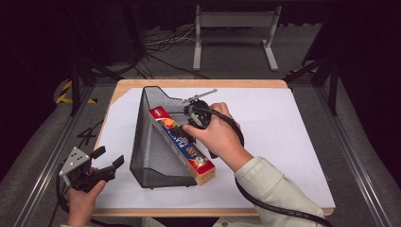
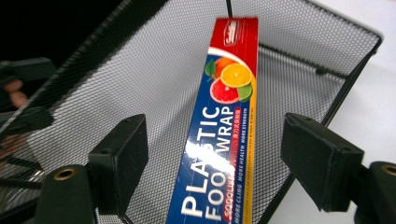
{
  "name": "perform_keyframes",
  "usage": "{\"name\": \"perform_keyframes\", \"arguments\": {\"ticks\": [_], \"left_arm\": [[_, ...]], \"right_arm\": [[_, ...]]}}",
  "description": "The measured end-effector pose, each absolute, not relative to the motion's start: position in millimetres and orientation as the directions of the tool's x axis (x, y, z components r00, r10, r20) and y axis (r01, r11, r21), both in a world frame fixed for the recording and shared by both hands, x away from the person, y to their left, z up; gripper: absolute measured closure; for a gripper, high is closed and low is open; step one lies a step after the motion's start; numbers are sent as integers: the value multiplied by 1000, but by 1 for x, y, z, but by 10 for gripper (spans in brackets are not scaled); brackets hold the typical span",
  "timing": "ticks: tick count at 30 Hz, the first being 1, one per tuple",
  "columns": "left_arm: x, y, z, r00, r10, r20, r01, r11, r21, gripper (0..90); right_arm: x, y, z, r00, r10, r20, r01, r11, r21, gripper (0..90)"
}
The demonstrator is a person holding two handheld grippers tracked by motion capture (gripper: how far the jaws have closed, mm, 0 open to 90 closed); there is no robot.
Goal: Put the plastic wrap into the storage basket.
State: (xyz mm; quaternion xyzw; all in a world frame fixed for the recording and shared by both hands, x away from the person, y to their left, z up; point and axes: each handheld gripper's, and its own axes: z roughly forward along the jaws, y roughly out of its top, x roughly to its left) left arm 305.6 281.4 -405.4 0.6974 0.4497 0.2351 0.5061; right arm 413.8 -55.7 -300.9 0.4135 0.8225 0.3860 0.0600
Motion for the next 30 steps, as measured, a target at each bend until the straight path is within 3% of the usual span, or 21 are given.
{"name": "perform_keyframes", "arguments": {"ticks": [12,30], "left_arm": [[310,278,-406,494,861,-118,390,-98,916,201],[308,277,-405,478,871,-109,380,-94,920,204]], "right_arm": [[398,-104,-282,-694,706,138,522,362,772,203],[390,-197,-277,-695,715,82,468,362,806,136]]}}
